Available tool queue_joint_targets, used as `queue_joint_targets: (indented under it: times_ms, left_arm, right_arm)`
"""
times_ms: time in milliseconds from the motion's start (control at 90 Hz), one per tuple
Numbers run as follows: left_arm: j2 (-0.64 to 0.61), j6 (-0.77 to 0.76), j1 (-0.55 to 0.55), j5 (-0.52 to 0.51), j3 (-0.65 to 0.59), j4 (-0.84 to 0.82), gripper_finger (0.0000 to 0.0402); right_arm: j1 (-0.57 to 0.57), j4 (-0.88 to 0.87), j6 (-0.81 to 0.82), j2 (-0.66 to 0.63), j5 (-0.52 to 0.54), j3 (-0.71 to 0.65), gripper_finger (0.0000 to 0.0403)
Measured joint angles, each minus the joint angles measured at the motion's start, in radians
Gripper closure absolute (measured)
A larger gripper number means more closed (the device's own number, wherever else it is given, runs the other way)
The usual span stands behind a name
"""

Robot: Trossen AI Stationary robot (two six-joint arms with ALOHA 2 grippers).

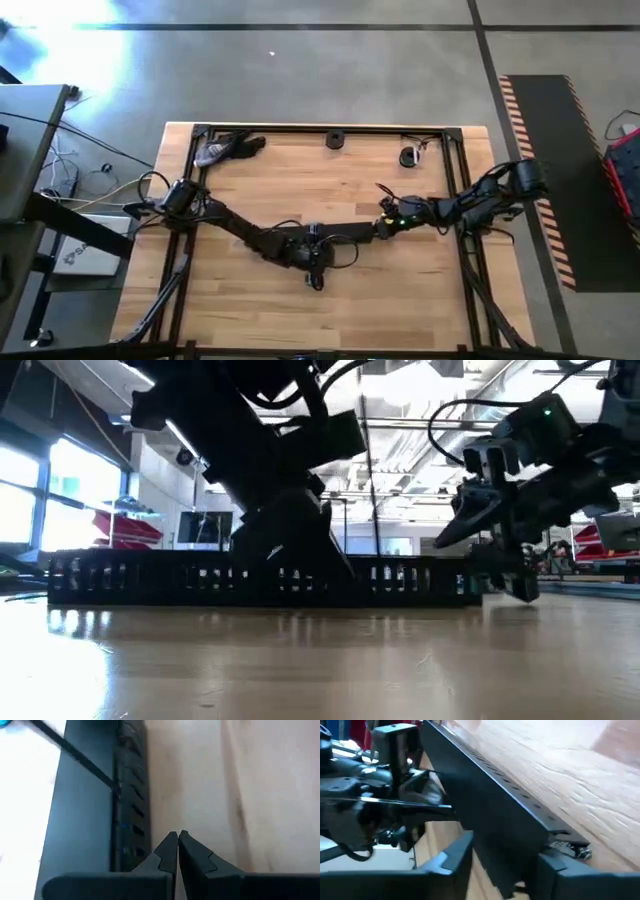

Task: Ziptie cables
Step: Close the black cable duct

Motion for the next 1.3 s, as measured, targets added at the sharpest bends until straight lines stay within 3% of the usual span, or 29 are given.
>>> queue_joint_targets:
  times_ms: [89, 144, 422, 633, 800, 1178, 1300]
  left_arm:
    - [0.000, -0.015, 0.000, -0.023, 0.000, -0.009, 0.0401]
    - [0.000, -0.019, -0.001, -0.025, 0.000, -0.025, 0.0401]
    - [0.000, -0.032, -0.001, -0.121, 0.000, -0.124, 0.0401]
    - [0.000, 0.083, -0.028, -0.041, 0.002, 0.174, 0.0402]
    - [0.000, 0.121, -0.006, -0.092, 0.001, 0.363, 0.0402]
    - [0.105, 0.072, 0.062, -0.058, 0.000, 0.490, 0.0401]
    - [0.092, 0.084, 0.024, -0.134, 0.022, 0.501, 0.0401]
  right_arm:
    - [0.000, 0.007, 0.010, -0.003, -0.003, 0.017, 0.0373]
    - [0.001, 0.018, 0.027, -0.013, -0.005, 0.019, 0.0391]
    - [0.030, 0.067, 0.130, -0.030, 0.029, 0.005, 0.0402]
    - [0.053, 0.073, 0.160, -0.029, 0.072, 0.005, 0.0402]
    - [0.064, 0.067, 0.169, -0.026, 0.098, 0.005, 0.0402]
    - [0.080, 0.063, 0.187, -0.025, 0.123, 0.005, 0.0403]
    - [0.090, 0.058, 0.189, -0.026, 0.125, 0.006, 0.0403]
